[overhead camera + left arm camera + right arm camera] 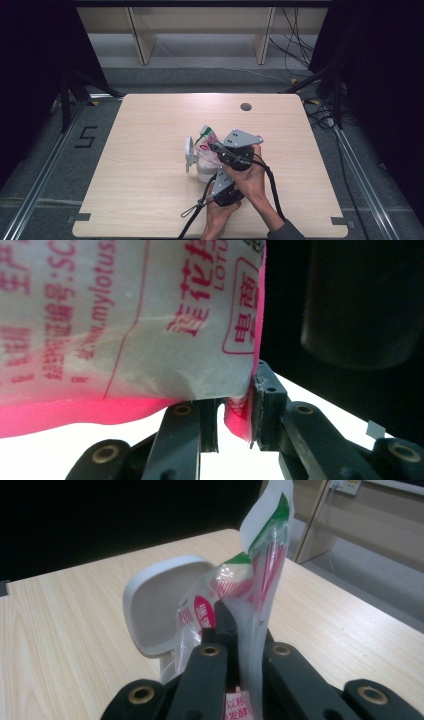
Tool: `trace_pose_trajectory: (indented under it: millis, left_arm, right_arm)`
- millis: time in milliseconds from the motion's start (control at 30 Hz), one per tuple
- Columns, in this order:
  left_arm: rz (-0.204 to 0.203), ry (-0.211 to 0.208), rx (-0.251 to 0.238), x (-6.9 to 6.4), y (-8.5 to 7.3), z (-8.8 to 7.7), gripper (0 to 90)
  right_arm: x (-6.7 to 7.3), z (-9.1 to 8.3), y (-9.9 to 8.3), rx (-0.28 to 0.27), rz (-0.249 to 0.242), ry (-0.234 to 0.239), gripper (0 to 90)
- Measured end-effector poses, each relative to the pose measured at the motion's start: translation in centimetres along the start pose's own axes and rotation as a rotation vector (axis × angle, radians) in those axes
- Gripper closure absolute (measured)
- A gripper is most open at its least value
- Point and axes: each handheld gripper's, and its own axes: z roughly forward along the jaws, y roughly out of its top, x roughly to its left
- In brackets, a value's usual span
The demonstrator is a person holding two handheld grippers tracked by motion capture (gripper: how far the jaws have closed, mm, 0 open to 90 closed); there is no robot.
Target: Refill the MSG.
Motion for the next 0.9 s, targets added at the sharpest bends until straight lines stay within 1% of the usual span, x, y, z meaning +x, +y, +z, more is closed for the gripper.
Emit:
trace_pose_trajectory:
  millis: [67,100,133,167,200,233,267,300,333,367,400,433,467,500,533,567,600,633,667,733,767,833,867,900]
  left_arm:
    - [-0.005,0.002,0.014,-0.02,0.08,-0.09,75.7]
    - [-0.048,-0.017,-0.029,-0.39,0.04,0.2,75.6]
    - [-0.086,-0.017,-0.061,-0.69,0.04,0.4,75.7]
    - [-0.002,-0.016,-0.003,0.0,0.0,0.08,75.6]
    - [-0.002,-0.012,-0.006,0.03,-0.03,0.07,75.7]
    - [0.002,0.005,0.019,-0.01,0.08,-0.14,75.8]
    - [0.0,-0.001,0.017,0.01,0.14,-0.17,75.8]
    - [-0.046,-0.017,-0.027,-0.36,0.14,0.1,75.7]
    - [-0.069,-0.019,-0.047,-0.56,0.13,0.24,75.7]
    - [-0.071,-0.017,-0.052,-0.59,0.08,0.29,75.7]
    - [0.0,-0.008,0.003,-0.01,0.03,-0.03,75.8]
    - [-0.001,-0.016,0.0,0.04,0.02,0.01,75.8]
    - [0.0,-0.002,0.014,-0.03,0.14,-0.14,75.8]
    - [-0.038,-0.016,-0.021,-0.35,0.15,0.07,75.8]
    - [0.001,-0.005,0.01,-0.06,0.17,-0.14,75.7]
    - [-0.049,-0.015,-0.037,-0.46,0.07,0.16,75.8]
    - [-0.008,-0.003,0.001,-0.15,0.07,-0.06,75.8]
    - [-0.045,-0.015,-0.035,-0.33,0.05,0.14,75.8]
    - [-0.071,-0.016,-0.049,-0.55,0.15,0.18,75.8]
    - [-0.069,-0.017,-0.054,-0.58,0.12,0.21,75.8]
    - [0.006,0.002,0.011,-0.03,0.12,-0.19,75.8]
    - [0.003,-0.001,0.011,0.0,0.15,-0.19,75.9]
    - [-0.035,-0.014,-0.023,-0.34,0.14,0.05,75.8]
    - [0.002,-0.004,0.007,-0.08,0.13,-0.12,75.8]
  right_arm:
    - [-0.08,-0.1,0.1,0.005,-0.011,-0.005,90.0]
    - [-0.09,0.02,0.01,0.008,-0.007,-0.004,90.0]
    - [-0.1,0.23,-0.19,0.0,0.011,-0.01,90.0]
    - [-0.07,0.18,-0.17,0.003,0.013,-0.01,90.0]
    - [-0.05,0.11,-0.06,0.0,-0.008,-0.009,90.0]
    - [0.03,0.04,0.01,0.003,-0.009,-0.009,90.0]
    - [0.06,0.04,0.04,0.006,-0.01,-0.006,90.0]
    - [-0.02,0.18,-0.05,0.002,-0.011,-0.011,90.0]
    - [-0.1,0.27,-0.13,0.007,0.0,-0.003,90.0]
    - [-0.16,0.3,-0.16,-0.003,-0.003,-0.011,90.0]
    - [-0.06,0.22,-0.11,-0.001,0.0,-0.01,90.0]
    - [0.0,0.09,-0.03,0.002,-0.007,-0.01,90.0]
    - [0.02,0.11,-0.01,-0.002,-0.01,-0.012,90.0]
    - [-0.05,0.17,-0.06,-0.002,-0.005,-0.01,90.0]
    - [-0.11,0.23,-0.12,-0.002,0.001,-0.01,90.0]
    - [-0.07,0.23,-0.11,-0.003,0.002,-0.01,90.0]
    - [0.0,0.1,-0.02,0.004,-0.004,-0.005,90.0]
    - [0.08,0.03,0.06,0.005,-0.009,-0.005,90.0]
    - [0.13,0.07,0.08,0.007,-0.009,-0.003,90.0]
    - [0.03,0.18,0.0,0.009,-0.011,-0.004,90.0]
    - [0.09,0.13,0.03,0.012,-0.008,-0.002,90.0]
    - [0.06,0.07,0.09,0.002,-0.013,-0.007,90.0]
    - [0.02,0.11,0.06,0.001,-0.01,-0.008,90.0]
    - [-0.03,0.18,-0.03,-0.002,-0.004,-0.012,90.0]
